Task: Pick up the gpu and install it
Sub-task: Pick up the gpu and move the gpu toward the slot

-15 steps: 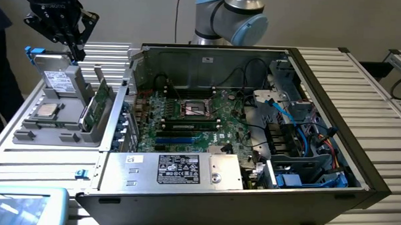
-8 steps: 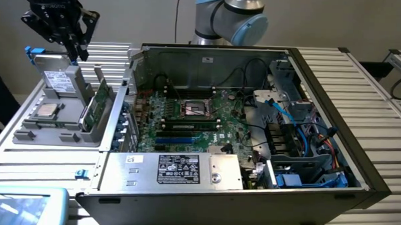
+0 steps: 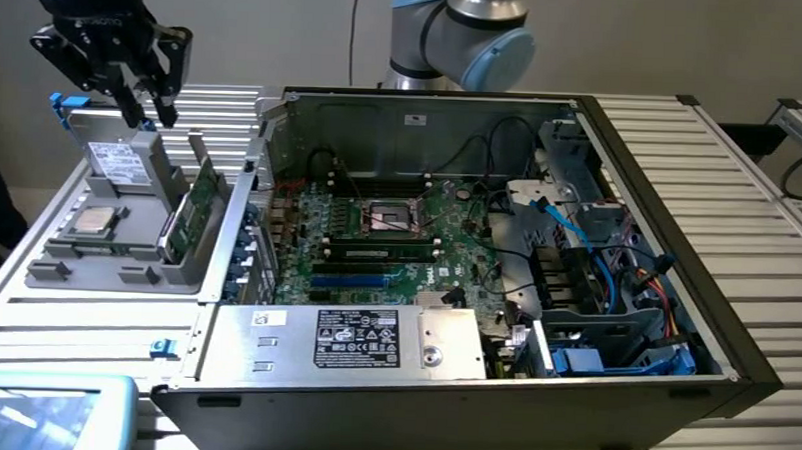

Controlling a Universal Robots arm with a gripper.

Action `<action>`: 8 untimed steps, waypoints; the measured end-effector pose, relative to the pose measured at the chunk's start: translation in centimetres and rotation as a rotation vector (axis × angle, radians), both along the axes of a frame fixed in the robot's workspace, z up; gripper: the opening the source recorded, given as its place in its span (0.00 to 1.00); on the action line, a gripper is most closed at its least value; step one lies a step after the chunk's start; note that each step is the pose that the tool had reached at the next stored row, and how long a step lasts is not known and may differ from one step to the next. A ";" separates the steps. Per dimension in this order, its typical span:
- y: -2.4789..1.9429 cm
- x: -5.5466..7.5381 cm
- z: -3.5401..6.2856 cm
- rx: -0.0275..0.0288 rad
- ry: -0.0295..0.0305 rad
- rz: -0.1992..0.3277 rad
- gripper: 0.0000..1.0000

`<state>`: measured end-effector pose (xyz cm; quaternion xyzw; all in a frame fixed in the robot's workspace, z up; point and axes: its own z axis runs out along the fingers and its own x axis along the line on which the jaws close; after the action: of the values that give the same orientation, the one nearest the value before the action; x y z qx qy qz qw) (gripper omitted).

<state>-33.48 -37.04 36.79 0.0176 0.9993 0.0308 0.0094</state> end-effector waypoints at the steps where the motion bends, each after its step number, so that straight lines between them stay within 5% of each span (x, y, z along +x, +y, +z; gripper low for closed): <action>1: 0.01 -0.2 -0.19 0.0001 -0.0001 0.000 0.44; 8: 0.02 -0.5 -1.46 0.0000 0.0001 0.000 0.44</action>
<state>-33.93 -37.03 35.33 0.0175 0.9993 0.0308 0.0093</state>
